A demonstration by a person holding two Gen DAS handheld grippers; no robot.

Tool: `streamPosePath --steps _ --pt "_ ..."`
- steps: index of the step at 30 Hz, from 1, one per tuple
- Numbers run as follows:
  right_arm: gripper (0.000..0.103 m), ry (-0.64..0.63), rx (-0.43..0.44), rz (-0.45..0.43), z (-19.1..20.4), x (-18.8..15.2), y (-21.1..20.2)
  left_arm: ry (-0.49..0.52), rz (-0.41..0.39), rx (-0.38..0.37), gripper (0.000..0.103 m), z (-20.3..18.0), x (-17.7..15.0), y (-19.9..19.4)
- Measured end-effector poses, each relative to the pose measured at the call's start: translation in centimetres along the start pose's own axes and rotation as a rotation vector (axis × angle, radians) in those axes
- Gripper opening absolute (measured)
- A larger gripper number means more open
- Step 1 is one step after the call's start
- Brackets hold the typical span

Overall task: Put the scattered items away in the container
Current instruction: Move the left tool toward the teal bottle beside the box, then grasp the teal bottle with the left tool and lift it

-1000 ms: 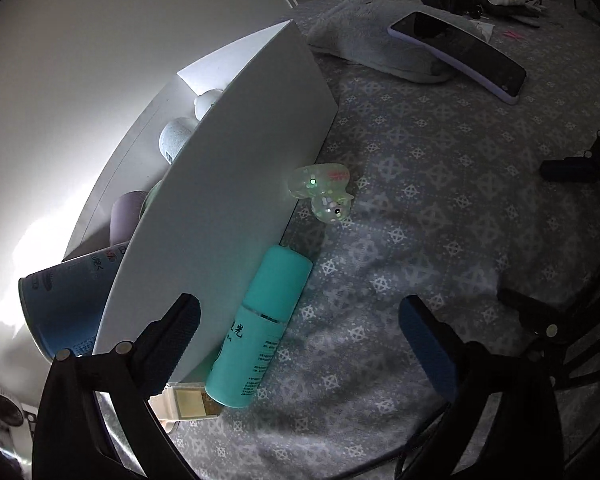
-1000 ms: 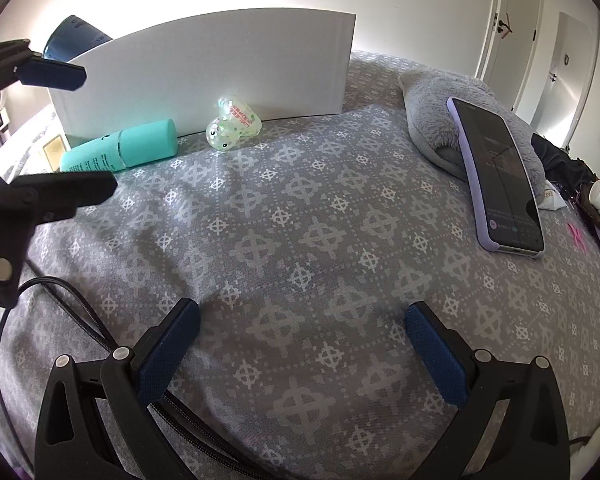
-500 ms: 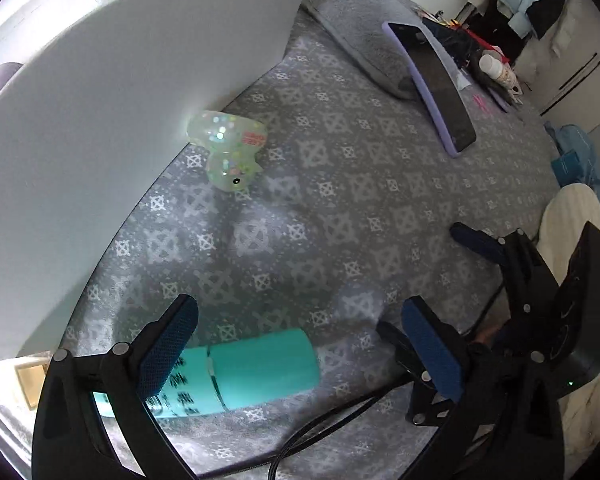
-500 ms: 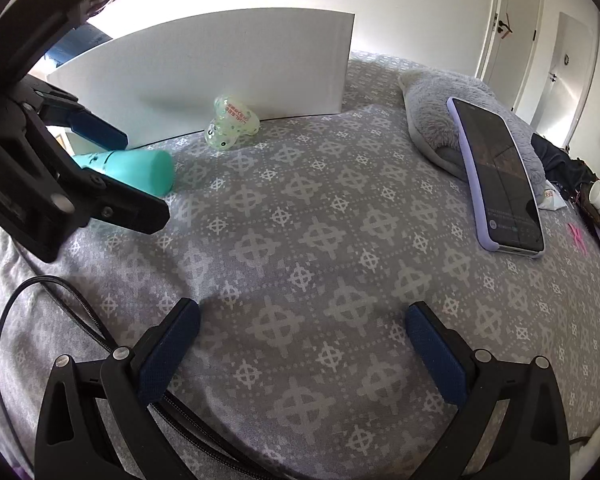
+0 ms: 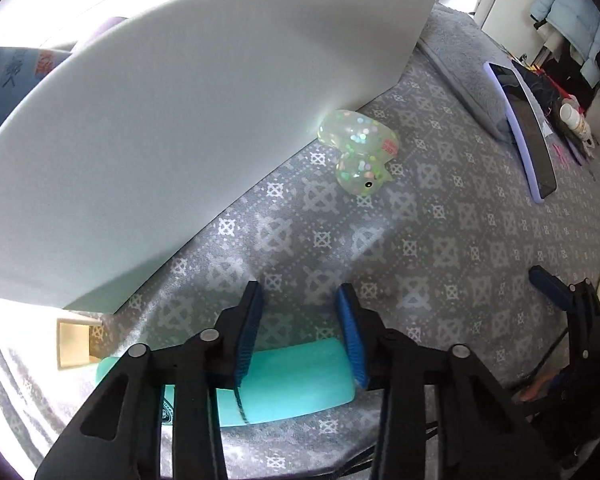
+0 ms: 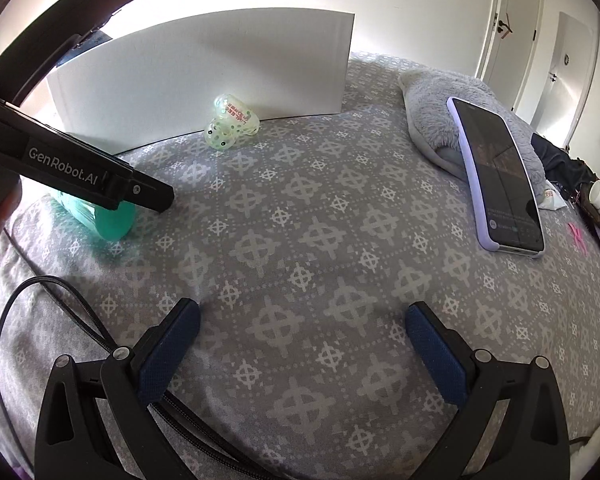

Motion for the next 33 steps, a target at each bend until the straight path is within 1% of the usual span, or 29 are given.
streamPosePath --steps 1,3,5,6,8,9,10,11,12,13,14,16,18,19,20,23,24,26,28,29,30,32,33 --pt "0.103 0.0 0.0 0.0 0.0 0.0 0.0 -0.011 -0.006 -0.003 0.024 0.2 -0.3 -0.2" --pt "0.103 0.0 0.0 0.0 0.0 0.0 0.0 -0.023 -0.011 -0.005 0.02 0.5 -0.9 -0.6" --pt "0.103 0.0 0.0 0.0 0.0 0.0 0.0 -0.029 -0.021 -0.021 0.019 0.5 -1.4 -1.3" --pt "0.103 0.0 0.0 0.0 0.0 0.0 0.0 -0.033 -0.039 -0.024 0.019 0.6 -1.6 -1.8" --pt "0.103 0.001 0.0 0.0 0.0 0.0 0.0 -0.066 -0.092 -0.008 0.025 1.5 -2.4 -3.6" --pt "0.103 0.0 0.0 0.0 0.0 0.0 0.0 -0.077 -0.119 0.007 0.042 2.0 -3.1 -4.6" --pt "0.103 0.0 0.0 0.0 0.0 0.0 0.0 -0.072 -0.147 0.021 0.054 2.5 -3.9 -5.6" --pt "0.103 0.0 0.0 0.0 0.1 0.0 0.0 -0.06 -0.175 0.038 0.078 3.0 -4.7 -6.4" --pt "0.103 0.0 0.0 0.0 0.0 0.0 0.0 -0.053 -0.195 0.072 0.087 4.3 -5.2 -6.9" --pt "0.103 0.0 0.0 0.0 0.0 0.0 0.0 -0.064 -0.201 0.11 0.087 5.5 -5.3 -7.4" --pt "0.103 0.0 -0.001 0.0 0.1 0.0 0.0 -0.084 -0.2 0.123 0.087 6.9 -5.6 -8.0" --pt "0.103 -0.001 -0.002 0.0 0.1 0.0 0.0 -0.125 -0.211 0.107 0.087 9.7 -6.0 -9.0" --pt "0.103 -0.002 -0.004 0.001 0.1 0.0 0.0 -0.117 -0.212 0.069 0.087 10.7 -5.4 -9.0" --pt "0.103 -0.003 -0.005 0.001 0.1 0.0 0.0 -0.082 -0.195 0.071 0.087 10.3 -5.2 -8.8" --pt "0.103 -0.002 -0.004 0.001 0.1 0.0 0.0 -0.023 -0.173 0.09 0.087 9.4 -4.5 -7.7" --pt "0.103 -0.002 -0.003 0.0 0.1 0.0 0.0 0.219 -0.092 0.23 0.087 5.8 -3.1 -4.9" --pt "0.103 -0.002 -0.004 0.001 0.1 0.0 0.0 0.298 -0.061 0.261 0.087 4.3 -2.4 -3.6" --pt "0.103 -0.002 -0.003 0.0 0.2 0.0 0.0 0.415 -0.006 0.279 0.087 2.7 -2.0 -2.1" --pt "0.103 -0.002 -0.004 0.0 0.2 0.0 0.0 0.474 0.054 0.293 0.087 2.2 -1.7 -0.3" --pt "0.103 -0.002 -0.004 0.0 0.2 0.0 0.0 0.472 0.074 0.275 0.087 2.2 -1.4 0.3" --pt "0.103 -0.002 -0.004 0.0 0.1 0.0 0.0 0.443 0.082 0.244 0.087 2.4 -1.1 0.5" --pt "0.103 -0.002 -0.004 0.001 0.1 0.0 0.0 0.348 0.097 0.155 0.077 3.1 -0.6 0.4" --pt "0.103 -0.001 -0.003 0.0 0.1 0.0 0.0 0.307 0.097 0.119 0.068 3.3 -0.5 0.3"
Point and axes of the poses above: each gripper's, at about its wrist camera, not at the fingertips, and y roughly the way its jaws point, z to its left, x to its top, the point moved 6 cm from there along y, roughly the way its jaws point, and after that the axes turned 6 degrees about z, right-handed, at the moved point
